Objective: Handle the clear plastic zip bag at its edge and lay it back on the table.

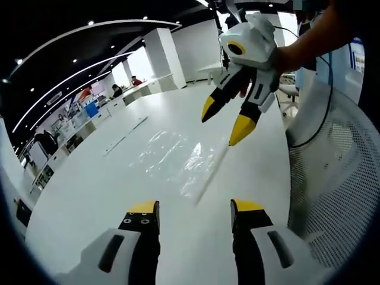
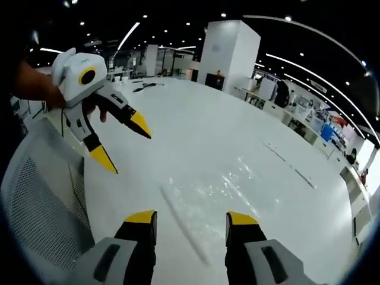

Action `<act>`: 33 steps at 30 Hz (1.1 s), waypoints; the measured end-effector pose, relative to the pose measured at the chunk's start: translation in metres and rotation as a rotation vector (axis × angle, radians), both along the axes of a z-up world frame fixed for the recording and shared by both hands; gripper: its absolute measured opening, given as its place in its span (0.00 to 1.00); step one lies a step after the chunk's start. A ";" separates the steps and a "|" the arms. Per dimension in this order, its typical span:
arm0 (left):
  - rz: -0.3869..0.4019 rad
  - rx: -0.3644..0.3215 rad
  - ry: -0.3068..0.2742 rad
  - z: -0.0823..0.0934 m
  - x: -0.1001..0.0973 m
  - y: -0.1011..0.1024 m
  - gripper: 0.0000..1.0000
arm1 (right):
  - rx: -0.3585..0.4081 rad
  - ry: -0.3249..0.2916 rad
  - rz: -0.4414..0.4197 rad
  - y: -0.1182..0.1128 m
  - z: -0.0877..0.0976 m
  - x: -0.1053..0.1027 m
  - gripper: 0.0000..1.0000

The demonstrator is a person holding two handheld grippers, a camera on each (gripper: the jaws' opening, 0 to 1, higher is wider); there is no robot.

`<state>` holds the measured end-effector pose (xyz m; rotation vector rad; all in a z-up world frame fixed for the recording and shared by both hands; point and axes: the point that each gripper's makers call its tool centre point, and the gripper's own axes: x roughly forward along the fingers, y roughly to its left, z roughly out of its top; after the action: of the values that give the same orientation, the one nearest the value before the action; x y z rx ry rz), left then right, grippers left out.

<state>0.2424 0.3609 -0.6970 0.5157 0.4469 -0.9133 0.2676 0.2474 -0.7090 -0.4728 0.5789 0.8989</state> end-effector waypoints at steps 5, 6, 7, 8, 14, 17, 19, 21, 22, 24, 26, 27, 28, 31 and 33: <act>0.012 -0.004 0.008 0.001 -0.002 0.001 0.51 | -0.007 0.003 -0.013 -0.003 -0.001 -0.006 0.53; 0.019 -0.006 0.015 0.001 -0.003 0.001 0.53 | -0.002 0.005 -0.023 -0.004 0.000 -0.008 0.56; 0.029 -0.008 0.023 0.000 -0.003 0.002 0.56 | 0.001 0.003 -0.031 -0.005 0.000 -0.008 0.59; 0.049 -0.008 0.040 -0.002 -0.005 0.004 0.58 | 0.008 -0.002 -0.041 -0.006 0.000 -0.007 0.61; 0.141 -0.040 0.110 -0.007 -0.005 0.009 0.79 | 0.051 0.003 -0.076 -0.007 0.000 -0.007 0.77; 0.155 -0.058 0.119 -0.006 -0.003 0.012 0.82 | 0.048 0.011 -0.100 -0.010 -0.001 -0.008 0.83; 0.162 -0.064 0.124 -0.006 -0.003 0.012 0.85 | 0.077 0.035 -0.140 -0.010 0.000 -0.008 0.92; 0.184 -0.083 0.142 -0.008 -0.001 0.015 0.90 | 0.089 0.025 -0.151 -0.012 0.002 -0.008 0.94; 0.199 -0.092 0.159 -0.010 -0.001 0.016 0.92 | 0.090 0.024 -0.152 -0.013 0.003 -0.008 0.94; 0.204 -0.105 0.166 -0.012 -0.001 0.016 0.94 | 0.095 0.026 -0.165 -0.016 0.002 -0.009 0.97; 0.211 -0.124 0.176 -0.012 -0.002 0.014 0.95 | 0.111 0.027 -0.187 -0.019 0.003 -0.009 0.99; 0.212 -0.128 0.179 -0.012 -0.003 0.013 0.96 | 0.117 0.027 -0.202 -0.022 0.004 -0.009 1.00; 0.214 -0.132 0.180 -0.012 -0.003 0.013 0.97 | 0.124 0.032 -0.218 -0.026 0.006 -0.011 1.00; 0.218 -0.148 0.185 -0.010 -0.004 0.013 0.99 | 0.152 0.024 -0.249 -0.030 0.014 -0.015 1.00; 0.224 -0.158 0.191 -0.008 -0.006 0.014 0.99 | 0.160 0.025 -0.270 -0.035 0.017 -0.018 1.00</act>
<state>0.2366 0.3745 -0.7055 0.2292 0.5879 -0.7762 0.2494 0.2124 -0.6923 -0.2322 0.5731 0.6875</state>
